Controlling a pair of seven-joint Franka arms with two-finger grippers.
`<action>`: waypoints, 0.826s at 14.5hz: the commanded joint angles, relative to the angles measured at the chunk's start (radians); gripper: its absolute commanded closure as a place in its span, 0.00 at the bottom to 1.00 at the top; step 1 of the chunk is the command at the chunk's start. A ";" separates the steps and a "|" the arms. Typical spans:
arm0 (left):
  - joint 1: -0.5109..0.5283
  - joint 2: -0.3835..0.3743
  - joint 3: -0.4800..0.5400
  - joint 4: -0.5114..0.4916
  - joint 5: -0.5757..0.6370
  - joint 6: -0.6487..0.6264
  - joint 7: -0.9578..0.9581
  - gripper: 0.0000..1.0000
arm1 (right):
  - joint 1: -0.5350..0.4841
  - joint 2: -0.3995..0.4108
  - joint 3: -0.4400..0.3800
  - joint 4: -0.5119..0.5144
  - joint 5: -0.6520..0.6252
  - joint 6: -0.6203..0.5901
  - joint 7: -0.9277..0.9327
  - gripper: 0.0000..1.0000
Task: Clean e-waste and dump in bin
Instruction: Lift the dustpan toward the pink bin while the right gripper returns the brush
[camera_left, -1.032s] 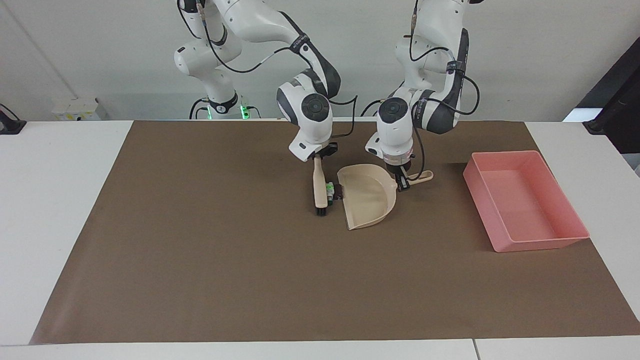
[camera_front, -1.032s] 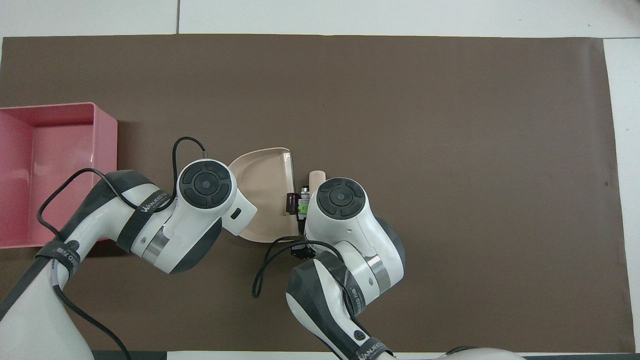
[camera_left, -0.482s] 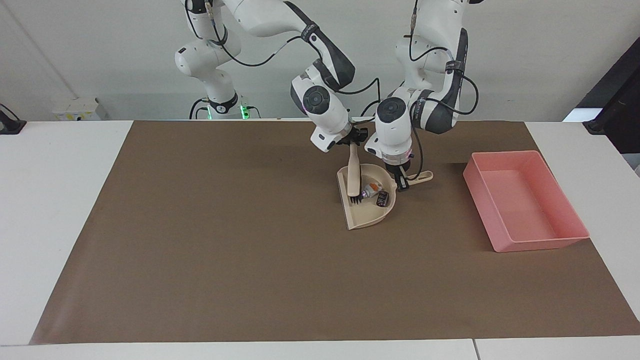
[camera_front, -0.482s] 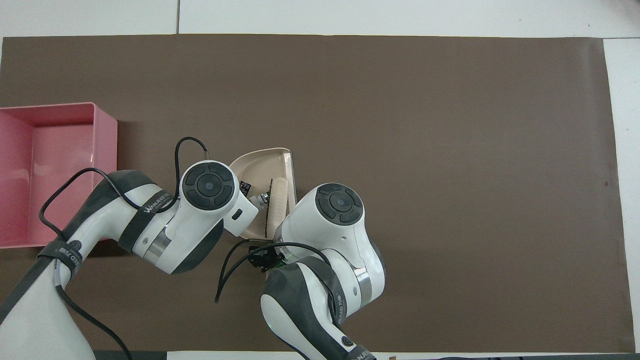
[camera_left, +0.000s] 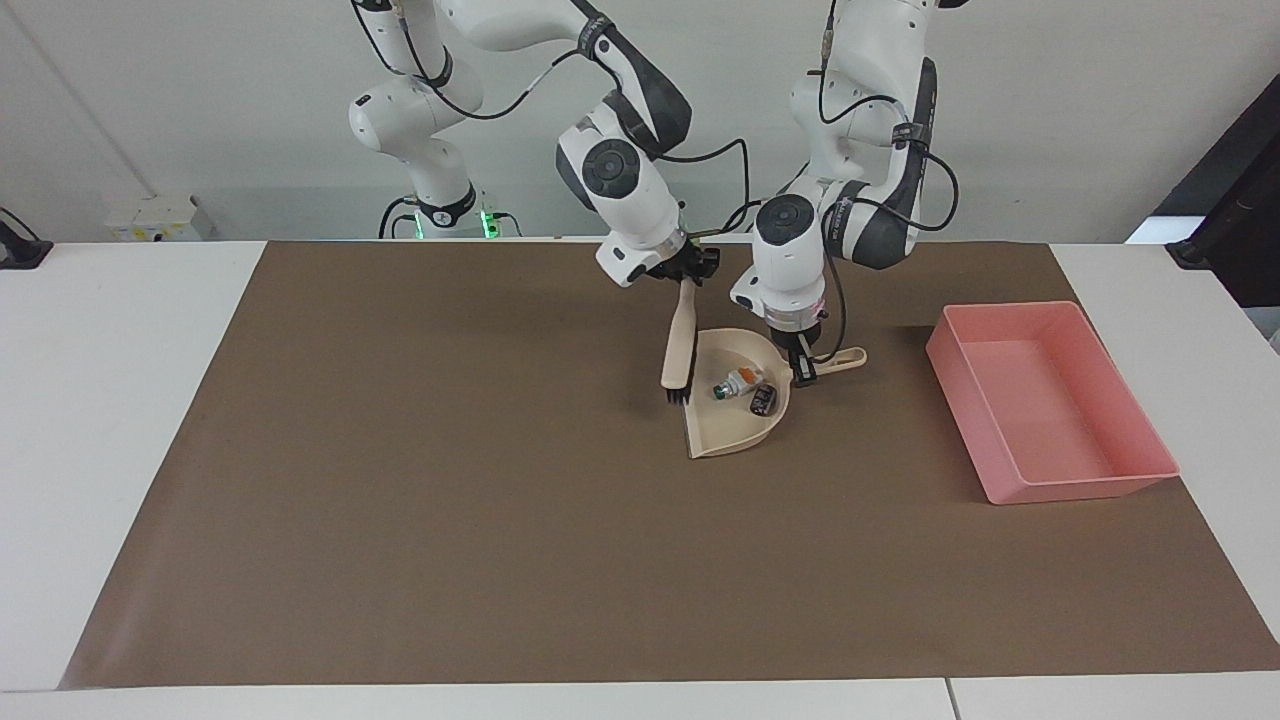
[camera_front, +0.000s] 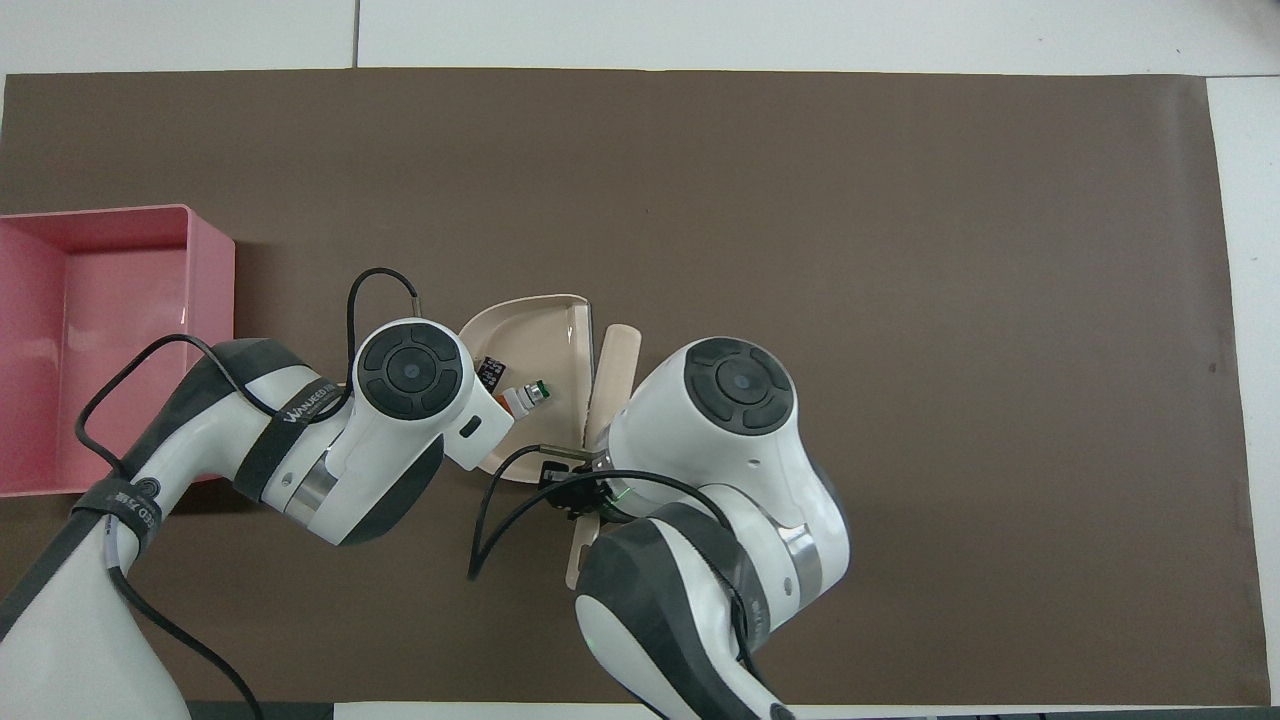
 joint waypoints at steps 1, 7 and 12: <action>0.045 0.014 0.006 0.017 -0.029 0.041 0.078 1.00 | -0.140 -0.104 0.009 -0.037 -0.122 -0.138 -0.008 1.00; 0.206 0.001 0.009 0.116 -0.274 -0.029 0.443 1.00 | -0.428 -0.136 0.010 -0.043 -0.417 -0.318 -0.279 1.00; 0.350 0.009 0.010 0.268 -0.327 -0.178 0.542 1.00 | -0.669 -0.160 0.010 -0.118 -0.488 -0.312 -0.604 1.00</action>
